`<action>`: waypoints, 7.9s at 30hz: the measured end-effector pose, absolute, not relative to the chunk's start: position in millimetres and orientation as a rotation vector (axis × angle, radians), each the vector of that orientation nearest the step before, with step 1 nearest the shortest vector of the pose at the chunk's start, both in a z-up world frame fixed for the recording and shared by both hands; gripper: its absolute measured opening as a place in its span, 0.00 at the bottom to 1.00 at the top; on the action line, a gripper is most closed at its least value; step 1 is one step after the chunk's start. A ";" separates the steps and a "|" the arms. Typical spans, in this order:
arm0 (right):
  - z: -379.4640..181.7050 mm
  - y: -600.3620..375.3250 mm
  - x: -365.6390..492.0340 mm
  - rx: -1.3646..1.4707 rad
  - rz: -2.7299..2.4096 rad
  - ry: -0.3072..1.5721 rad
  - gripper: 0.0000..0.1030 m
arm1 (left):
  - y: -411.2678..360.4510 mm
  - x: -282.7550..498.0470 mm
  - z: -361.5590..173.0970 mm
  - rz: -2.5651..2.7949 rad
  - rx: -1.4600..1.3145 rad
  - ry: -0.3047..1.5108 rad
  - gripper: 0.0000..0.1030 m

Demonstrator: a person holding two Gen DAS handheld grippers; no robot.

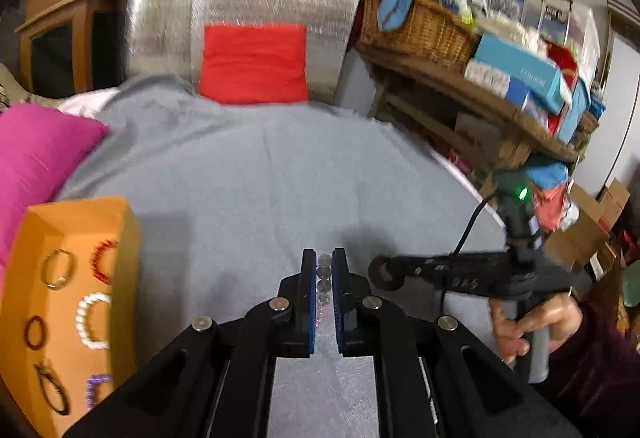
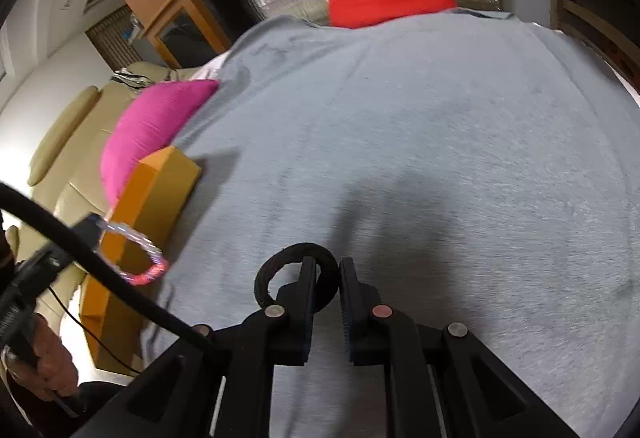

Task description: Organize jewelry

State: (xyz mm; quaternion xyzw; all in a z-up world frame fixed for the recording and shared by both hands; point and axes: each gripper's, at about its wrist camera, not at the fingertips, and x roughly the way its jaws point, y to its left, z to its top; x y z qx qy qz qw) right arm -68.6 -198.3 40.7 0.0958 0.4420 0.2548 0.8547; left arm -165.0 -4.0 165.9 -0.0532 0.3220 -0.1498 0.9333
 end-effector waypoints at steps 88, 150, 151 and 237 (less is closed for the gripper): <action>165.9 7.3 -257.9 -0.115 0.727 0.722 0.56 | 149.2 -361.8 217.2 0.593 0.025 0.677 0.66; 191.2 4.4 -311.9 -0.146 0.614 0.629 0.58 | 149.1 -397.6 257.2 0.748 0.012 0.586 0.79; 191.0 5.1 -311.8 -0.147 0.616 0.630 0.58 | 149.7 -397.8 256.8 0.747 0.011 0.586 0.79; 174.1 100.1 -312.1 -0.394 0.639 0.644 0.59 | 228.7 -414.0 216.3 0.782 -0.101 0.648 0.79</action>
